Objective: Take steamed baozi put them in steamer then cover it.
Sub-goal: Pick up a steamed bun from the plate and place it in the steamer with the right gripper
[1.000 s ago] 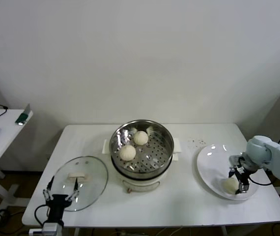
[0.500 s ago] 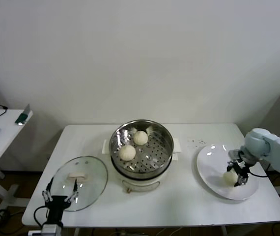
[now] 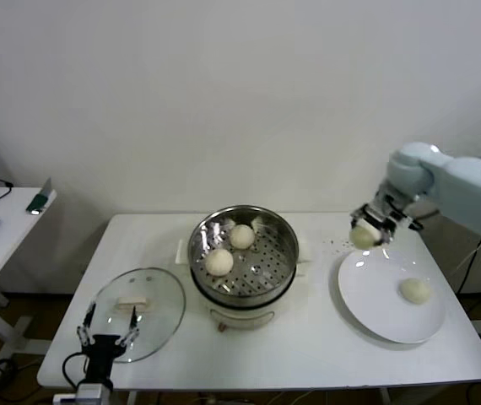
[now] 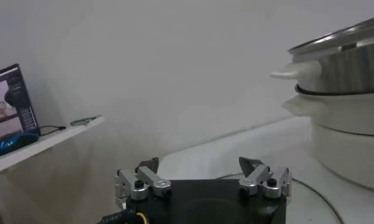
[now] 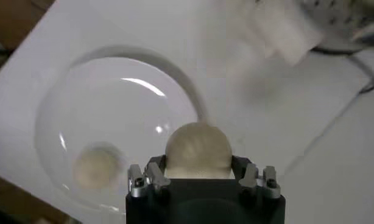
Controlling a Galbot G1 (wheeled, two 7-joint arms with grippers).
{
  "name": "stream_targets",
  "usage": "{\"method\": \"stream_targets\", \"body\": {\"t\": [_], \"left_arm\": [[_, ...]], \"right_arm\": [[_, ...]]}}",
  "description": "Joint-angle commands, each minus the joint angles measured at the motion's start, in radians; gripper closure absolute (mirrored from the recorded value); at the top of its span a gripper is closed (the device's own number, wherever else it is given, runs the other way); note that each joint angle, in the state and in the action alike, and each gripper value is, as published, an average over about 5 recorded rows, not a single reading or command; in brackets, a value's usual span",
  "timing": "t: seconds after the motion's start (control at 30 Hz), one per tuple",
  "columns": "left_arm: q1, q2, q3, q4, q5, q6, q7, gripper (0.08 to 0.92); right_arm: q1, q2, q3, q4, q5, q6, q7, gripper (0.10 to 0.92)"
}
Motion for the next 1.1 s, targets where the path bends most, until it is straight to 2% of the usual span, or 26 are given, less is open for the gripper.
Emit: {"method": "stream_targets", "body": {"t": [0.03,0.27,0.47,1.1], "left_arm": [[0.000,0.010,0.033,0.003,0.018,0.004,0.001,0.177],[-0.006,0.009,0.040,-0.006,0.029,0.006,0.000,0.177],[0.002,0.009,0.046,-0.010,0.030,0.006,0.000,0.177],[0.004,0.016,0.026,0.010,0.012,0.003,-0.001,0.177]], "right_arm": [[0.161,0.260,-0.019,0.058,-0.014,0.181,-0.001,0.330],[0.084,0.409,0.017,0.079,-0.016,0.198,0.002,0.330],[0.026,0.472,0.016,0.091,-0.039,0.211,0.000,0.330],[-0.127,0.476,-0.012,0.154,-0.116,0.216,0.002,0.321]]}}
